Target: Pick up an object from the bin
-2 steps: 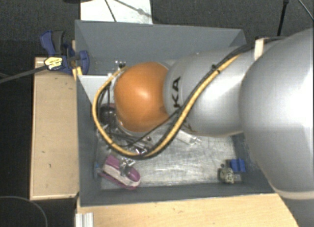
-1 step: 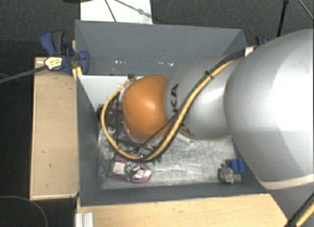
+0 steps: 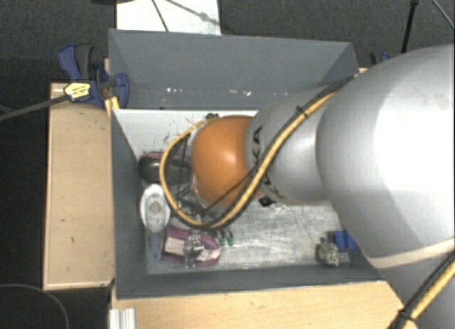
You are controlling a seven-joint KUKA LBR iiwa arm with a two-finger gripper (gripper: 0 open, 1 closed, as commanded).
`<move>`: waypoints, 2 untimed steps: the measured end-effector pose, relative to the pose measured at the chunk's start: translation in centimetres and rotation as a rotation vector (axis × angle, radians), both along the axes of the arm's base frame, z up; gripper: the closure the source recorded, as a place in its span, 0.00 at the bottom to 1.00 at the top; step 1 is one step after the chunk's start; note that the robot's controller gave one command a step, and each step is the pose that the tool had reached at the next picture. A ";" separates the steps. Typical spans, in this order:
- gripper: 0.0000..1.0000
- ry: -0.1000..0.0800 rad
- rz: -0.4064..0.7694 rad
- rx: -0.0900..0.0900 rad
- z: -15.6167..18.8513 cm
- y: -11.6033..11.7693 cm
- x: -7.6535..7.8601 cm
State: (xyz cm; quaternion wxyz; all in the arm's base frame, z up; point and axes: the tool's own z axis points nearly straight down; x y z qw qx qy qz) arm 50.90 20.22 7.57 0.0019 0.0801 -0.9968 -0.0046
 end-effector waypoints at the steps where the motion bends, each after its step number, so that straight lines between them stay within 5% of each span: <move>1: 1.00 0.014 -0.001 -0.004 -0.1 0.0 -0.4; 2: 1.00 -0.013 0.011 -0.006 13.4 -0.5 -1.6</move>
Offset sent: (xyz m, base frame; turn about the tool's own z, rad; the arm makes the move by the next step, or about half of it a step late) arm 0.0000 0.0000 0.0000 0.0000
